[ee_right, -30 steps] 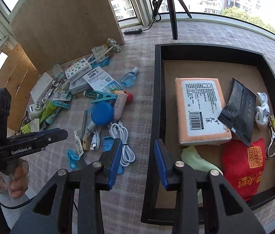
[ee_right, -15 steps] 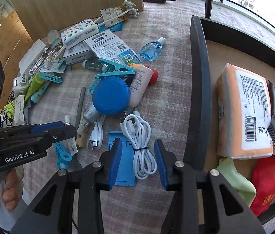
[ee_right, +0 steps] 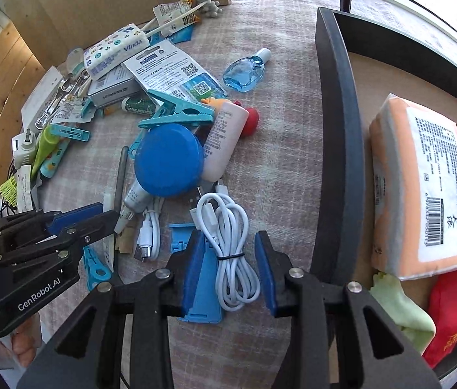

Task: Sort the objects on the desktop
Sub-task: 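Move both grippers back to the pile toward the white cable and tube, then grasp the coiled white cable with the right gripper while the left grasps the small white tube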

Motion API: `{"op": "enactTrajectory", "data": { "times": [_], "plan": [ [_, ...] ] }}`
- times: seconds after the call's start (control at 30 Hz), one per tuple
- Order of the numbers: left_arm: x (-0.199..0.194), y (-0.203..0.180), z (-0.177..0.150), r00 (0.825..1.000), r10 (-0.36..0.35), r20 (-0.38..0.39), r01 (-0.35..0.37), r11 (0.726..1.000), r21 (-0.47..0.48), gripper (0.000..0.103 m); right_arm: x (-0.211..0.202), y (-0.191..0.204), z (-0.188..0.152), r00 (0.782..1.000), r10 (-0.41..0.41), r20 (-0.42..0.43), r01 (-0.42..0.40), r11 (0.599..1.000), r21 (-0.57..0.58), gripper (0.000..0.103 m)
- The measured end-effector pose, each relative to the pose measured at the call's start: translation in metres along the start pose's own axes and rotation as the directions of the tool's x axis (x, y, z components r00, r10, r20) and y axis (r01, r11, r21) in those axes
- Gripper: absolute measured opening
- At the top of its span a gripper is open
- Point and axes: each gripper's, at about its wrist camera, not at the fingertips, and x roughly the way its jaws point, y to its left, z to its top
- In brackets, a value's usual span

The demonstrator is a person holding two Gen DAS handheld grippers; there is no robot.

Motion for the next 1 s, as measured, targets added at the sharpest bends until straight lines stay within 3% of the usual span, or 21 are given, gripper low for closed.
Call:
{"op": "enactTrajectory", "data": {
  "times": [0.13, 0.4, 0.57, 0.7, 0.8, 0.9, 1.0],
  "plan": [
    [0.000, 0.004, -0.004, 1.000, 0.017, 0.004, -0.017, 1.000, 0.009, 0.017, -0.003, -0.007, -0.003, 1.000, 0.021, -0.015, -0.021, 1.000, 0.004, 0.025],
    [0.000, 0.014, -0.010, 1.000, -0.002, 0.003, 0.002, 1.000, 0.002, 0.017, -0.004, -0.004, -0.009, 1.000, -0.011, -0.007, 0.011, 0.999, -0.047, 0.023],
    [-0.003, 0.023, -0.012, 1.000, -0.026, 0.009, 0.026, 0.999, -0.028, 0.017, -0.008, -0.014, -0.011, 0.999, 0.036, 0.005, -0.036, 0.999, 0.008, 0.015],
    [-0.007, 0.029, -0.011, 1.000, -0.024, 0.015, 0.025, 0.999, -0.039, 0.017, -0.012, -0.012, -0.012, 0.999, 0.027, 0.028, -0.027, 1.000, 0.001, 0.009],
    [-0.007, 0.031, -0.014, 1.000, -0.016, 0.013, 0.016, 0.999, -0.037, 0.016, -0.009, -0.005, -0.010, 1.000, 0.002, 0.015, -0.002, 0.999, -0.034, 0.012],
    [-0.005, 0.029, -0.016, 1.000, -0.016, 0.007, 0.017, 0.999, -0.028, 0.017, -0.002, -0.002, -0.008, 1.000, -0.022, -0.010, 0.021, 0.999, -0.047, 0.024],
    [-0.005, 0.024, -0.015, 1.000, -0.012, 0.013, 0.012, 1.000, -0.015, 0.017, 0.002, 0.006, -0.009, 0.997, -0.072, 0.000, 0.072, 0.994, -0.087, 0.023]
  ]
}}
